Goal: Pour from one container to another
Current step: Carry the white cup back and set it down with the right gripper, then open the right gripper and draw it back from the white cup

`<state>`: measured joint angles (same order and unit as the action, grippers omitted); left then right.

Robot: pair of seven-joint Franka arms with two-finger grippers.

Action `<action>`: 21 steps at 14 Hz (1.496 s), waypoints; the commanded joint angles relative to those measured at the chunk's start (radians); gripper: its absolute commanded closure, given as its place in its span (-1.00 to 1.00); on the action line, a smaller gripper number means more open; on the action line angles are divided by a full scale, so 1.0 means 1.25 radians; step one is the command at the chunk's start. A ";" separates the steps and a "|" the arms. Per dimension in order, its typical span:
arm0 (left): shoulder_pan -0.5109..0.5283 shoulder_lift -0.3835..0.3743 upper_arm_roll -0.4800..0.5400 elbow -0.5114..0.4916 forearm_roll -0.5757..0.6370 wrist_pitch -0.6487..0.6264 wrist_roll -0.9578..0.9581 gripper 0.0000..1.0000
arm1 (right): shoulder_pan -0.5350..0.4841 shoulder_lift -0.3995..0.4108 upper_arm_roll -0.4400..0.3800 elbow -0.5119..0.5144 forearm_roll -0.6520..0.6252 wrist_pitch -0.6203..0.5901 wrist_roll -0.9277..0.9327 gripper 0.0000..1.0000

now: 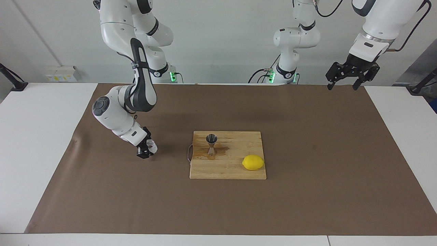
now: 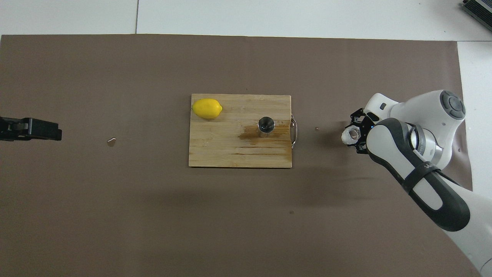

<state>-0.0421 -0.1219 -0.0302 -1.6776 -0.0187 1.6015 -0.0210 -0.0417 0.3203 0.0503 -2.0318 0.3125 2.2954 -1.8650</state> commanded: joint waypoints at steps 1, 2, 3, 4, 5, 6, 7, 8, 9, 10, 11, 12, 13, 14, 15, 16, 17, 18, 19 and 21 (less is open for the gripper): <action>-0.001 -0.023 0.003 -0.020 -0.003 -0.005 -0.002 -1.00 | -0.013 -0.029 0.010 -0.021 0.025 -0.003 -0.026 -1.00; 0.000 -0.023 0.003 -0.020 -0.003 -0.005 -0.002 -1.00 | -0.011 -0.037 0.010 -0.018 0.024 -0.004 -0.022 -1.00; 0.001 -0.023 0.003 -0.020 -0.003 -0.005 -0.002 -1.00 | -0.008 -0.054 0.010 -0.014 0.025 -0.009 -0.014 -1.00; 0.001 -0.023 0.003 -0.020 -0.003 -0.005 -0.002 -1.00 | -0.006 -0.073 0.010 -0.013 0.025 -0.011 0.001 -1.00; 0.001 -0.023 0.003 -0.020 -0.003 -0.005 -0.002 -1.00 | 0.000 -0.100 0.010 -0.010 0.025 -0.014 0.025 -1.00; -0.001 -0.023 0.003 -0.020 -0.003 -0.005 -0.002 -1.00 | 0.001 -0.125 0.010 -0.008 0.024 -0.022 0.066 -1.00; -0.001 -0.023 0.003 -0.020 -0.003 -0.005 -0.002 -1.00 | 0.003 -0.149 0.009 -0.003 0.018 -0.036 0.126 -1.00; 0.000 -0.023 0.003 -0.020 -0.003 -0.005 -0.002 -1.00 | 0.005 -0.164 0.009 0.009 0.008 -0.062 0.180 -1.00; 0.001 -0.023 0.003 -0.020 -0.003 -0.005 -0.002 -1.00 | 0.006 -0.174 0.006 0.026 -0.009 -0.090 0.223 -1.00; -0.001 -0.023 0.003 -0.020 -0.003 -0.005 -0.002 -1.00 | 0.005 -0.184 0.006 0.047 -0.050 -0.111 0.280 -1.00; 0.000 -0.023 0.003 -0.020 -0.003 -0.005 -0.002 -1.00 | 0.005 -0.194 0.006 0.069 -0.095 -0.135 0.359 -1.00; 0.001 -0.023 0.003 -0.020 -0.003 -0.005 -0.002 -1.00 | 0.006 -0.203 0.010 0.100 -0.144 -0.174 0.463 -1.00; 0.001 -0.023 0.003 -0.020 -0.003 -0.005 -0.002 -1.00 | 0.006 -0.212 0.013 0.122 -0.177 -0.198 0.540 -1.00; 0.001 -0.023 0.003 -0.020 -0.003 -0.005 -0.002 -1.00 | 0.014 -0.221 0.013 0.143 -0.199 -0.210 0.621 -1.00; 0.001 -0.023 0.003 -0.020 -0.003 -0.005 -0.002 -1.00 | 0.020 -0.228 0.013 0.162 -0.217 -0.221 0.707 -1.00; 0.001 -0.023 0.003 -0.020 -0.003 -0.005 -0.002 -1.00 | 0.020 -0.230 0.011 0.187 -0.225 -0.241 0.782 -1.00; 0.001 -0.023 0.003 -0.020 -0.003 -0.005 -0.002 -1.00 | 0.020 -0.233 0.009 0.208 -0.231 -0.266 0.870 -1.00; 0.001 -0.023 0.003 -0.020 -0.003 -0.005 -0.002 -1.00 | 0.020 -0.237 0.008 0.231 -0.242 -0.300 0.985 -1.00; 0.001 -0.023 0.003 -0.020 -0.003 -0.006 -0.002 -1.00 | 0.020 -0.243 0.009 0.248 -0.258 -0.334 1.097 -1.00; 0.001 -0.023 0.003 -0.020 -0.003 -0.005 -0.002 -1.00 | 0.019 -0.250 0.008 0.269 -0.273 -0.375 1.328 -1.00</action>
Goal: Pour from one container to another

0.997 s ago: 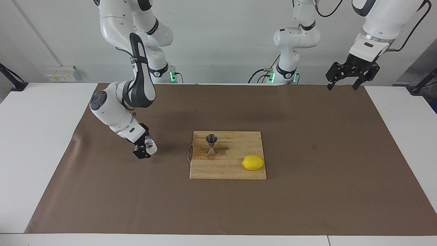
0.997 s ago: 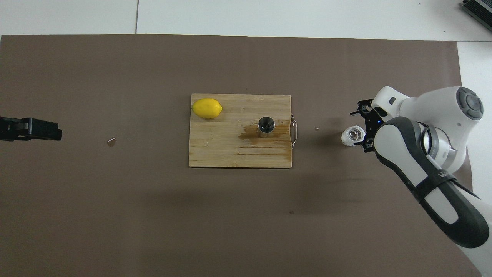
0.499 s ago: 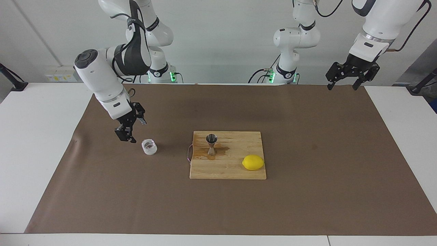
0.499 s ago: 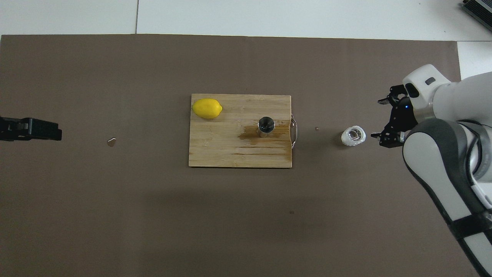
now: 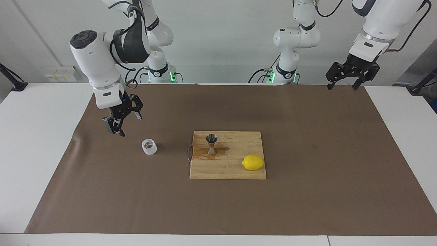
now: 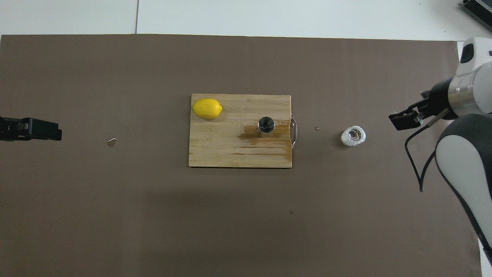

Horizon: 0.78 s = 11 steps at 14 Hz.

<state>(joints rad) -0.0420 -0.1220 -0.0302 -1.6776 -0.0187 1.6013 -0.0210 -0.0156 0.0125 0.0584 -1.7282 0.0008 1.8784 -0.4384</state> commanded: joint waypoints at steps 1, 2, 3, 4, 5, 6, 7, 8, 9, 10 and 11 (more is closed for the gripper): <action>0.001 -0.023 0.003 -0.020 -0.003 -0.005 -0.002 -1.00 | -0.010 -0.004 0.001 0.045 -0.025 -0.062 0.274 -1.00; 0.001 -0.023 0.003 -0.020 -0.003 -0.005 -0.002 -1.00 | -0.013 0.001 0.001 0.067 -0.029 -0.086 0.331 -1.00; 0.001 -0.023 0.003 -0.020 -0.003 -0.005 -0.002 -1.00 | -0.016 0.005 0.001 0.090 -0.046 -0.117 0.372 -1.00; 0.001 -0.023 0.003 -0.020 -0.003 -0.005 -0.002 -1.00 | -0.016 0.005 0.001 0.105 -0.053 -0.146 0.411 -1.00; 0.001 -0.023 0.003 -0.020 -0.003 -0.005 -0.002 -1.00 | -0.013 -0.006 -0.003 0.106 -0.052 -0.165 0.447 -1.00; 0.001 -0.023 0.003 -0.020 -0.003 -0.005 -0.002 -1.00 | -0.013 -0.020 -0.004 0.103 -0.051 -0.187 0.470 -1.00; 0.001 -0.023 0.003 -0.020 -0.003 -0.005 -0.002 -1.00 | -0.013 -0.028 -0.004 0.097 -0.049 -0.203 0.483 -1.00; -0.001 -0.023 0.003 -0.020 -0.003 -0.005 -0.002 -1.00 | -0.016 -0.034 -0.006 0.090 -0.049 -0.207 0.485 -1.00; -0.001 -0.023 0.003 -0.020 -0.003 -0.005 -0.002 -1.00 | -0.017 -0.036 -0.006 0.089 -0.046 -0.213 0.486 -1.00; 0.000 -0.023 0.003 -0.020 -0.003 -0.005 -0.002 -1.00 | -0.018 -0.037 -0.006 0.089 -0.045 -0.219 0.486 -1.00; 0.001 -0.023 0.003 -0.020 -0.003 -0.005 -0.002 -1.00 | -0.019 -0.037 -0.007 0.089 -0.041 -0.224 0.486 -1.00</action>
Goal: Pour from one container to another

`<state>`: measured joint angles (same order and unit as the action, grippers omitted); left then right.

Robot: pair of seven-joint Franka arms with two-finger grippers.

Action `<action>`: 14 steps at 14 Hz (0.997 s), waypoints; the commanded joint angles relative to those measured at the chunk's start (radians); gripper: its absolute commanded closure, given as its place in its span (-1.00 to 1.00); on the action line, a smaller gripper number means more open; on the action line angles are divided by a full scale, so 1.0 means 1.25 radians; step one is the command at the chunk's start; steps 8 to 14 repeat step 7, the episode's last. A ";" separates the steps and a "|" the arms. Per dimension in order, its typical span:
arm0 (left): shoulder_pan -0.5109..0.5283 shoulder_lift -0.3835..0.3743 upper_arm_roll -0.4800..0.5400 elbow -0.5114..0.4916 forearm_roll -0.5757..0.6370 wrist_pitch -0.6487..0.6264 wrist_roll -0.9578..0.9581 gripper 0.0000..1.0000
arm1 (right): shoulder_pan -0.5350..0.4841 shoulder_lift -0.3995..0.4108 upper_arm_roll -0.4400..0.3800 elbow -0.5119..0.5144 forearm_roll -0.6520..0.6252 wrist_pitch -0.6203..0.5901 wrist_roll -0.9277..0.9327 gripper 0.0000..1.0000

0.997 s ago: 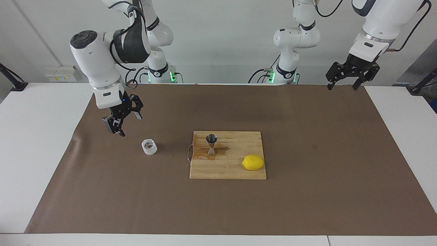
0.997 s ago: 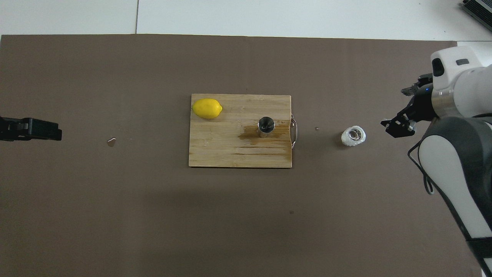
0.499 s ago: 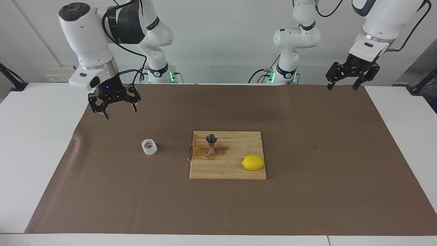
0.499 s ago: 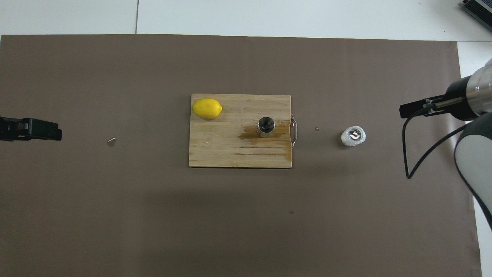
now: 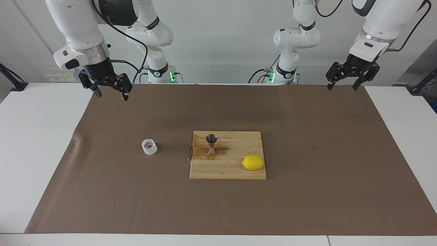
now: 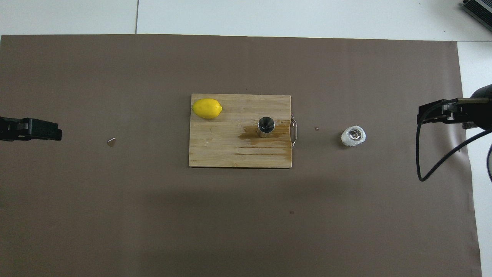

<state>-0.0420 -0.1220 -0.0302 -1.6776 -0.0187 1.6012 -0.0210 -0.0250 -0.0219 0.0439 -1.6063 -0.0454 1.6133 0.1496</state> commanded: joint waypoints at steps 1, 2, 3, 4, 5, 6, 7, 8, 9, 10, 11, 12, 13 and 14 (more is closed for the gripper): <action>-0.001 -0.023 0.003 -0.020 -0.003 -0.005 -0.002 -1.00 | -0.019 -0.011 0.005 -0.008 0.002 -0.019 0.012 -1.00; 0.000 -0.023 0.003 -0.020 -0.003 -0.005 -0.002 -1.00 | -0.020 -0.012 0.007 -0.007 0.013 -0.023 0.008 -1.00; -0.001 -0.023 0.003 -0.020 -0.003 -0.005 -0.002 -1.00 | -0.018 -0.013 0.009 -0.007 0.020 -0.030 0.008 -1.00; -0.001 -0.023 0.003 -0.020 -0.003 -0.005 -0.002 -1.00 | -0.014 -0.016 0.010 -0.007 0.020 -0.042 0.008 -1.00; 0.000 -0.023 0.003 -0.020 -0.003 -0.005 -0.002 -1.00 | -0.014 -0.016 0.010 -0.006 0.022 -0.050 0.007 -1.00; -0.001 -0.023 0.003 -0.020 -0.003 -0.005 -0.002 -1.00 | -0.018 -0.017 0.010 -0.006 0.025 -0.052 0.005 -1.00; 0.000 -0.023 0.003 -0.020 -0.003 -0.005 -0.002 -1.00 | -0.018 -0.017 0.010 -0.008 0.025 -0.050 0.004 -1.00; 0.000 -0.023 0.003 -0.020 -0.003 -0.005 -0.002 -1.00 | -0.018 -0.017 0.010 -0.008 0.025 -0.050 0.004 -1.00; 0.000 -0.023 0.003 -0.020 -0.003 -0.005 -0.002 -1.00 | -0.018 -0.017 0.010 -0.008 0.025 -0.050 0.004 -1.00; 0.000 -0.023 0.003 -0.020 -0.003 -0.005 -0.002 -1.00 | -0.018 -0.017 0.010 -0.008 0.025 -0.050 0.004 -1.00; 0.000 -0.023 0.003 -0.020 -0.003 -0.005 -0.002 -1.00 | -0.018 -0.017 0.010 -0.008 0.025 -0.050 0.004 -1.00; 0.000 -0.023 0.003 -0.020 -0.003 -0.005 -0.002 -1.00 | -0.018 -0.017 0.010 -0.008 0.025 -0.050 0.004 -1.00; 0.000 -0.023 0.003 -0.020 -0.003 -0.005 -0.002 -1.00 | -0.018 -0.017 0.010 -0.008 0.025 -0.050 0.004 -1.00; 0.000 -0.023 0.003 -0.020 -0.003 -0.005 -0.002 -1.00 | -0.018 -0.017 0.010 -0.008 0.025 -0.050 0.004 -1.00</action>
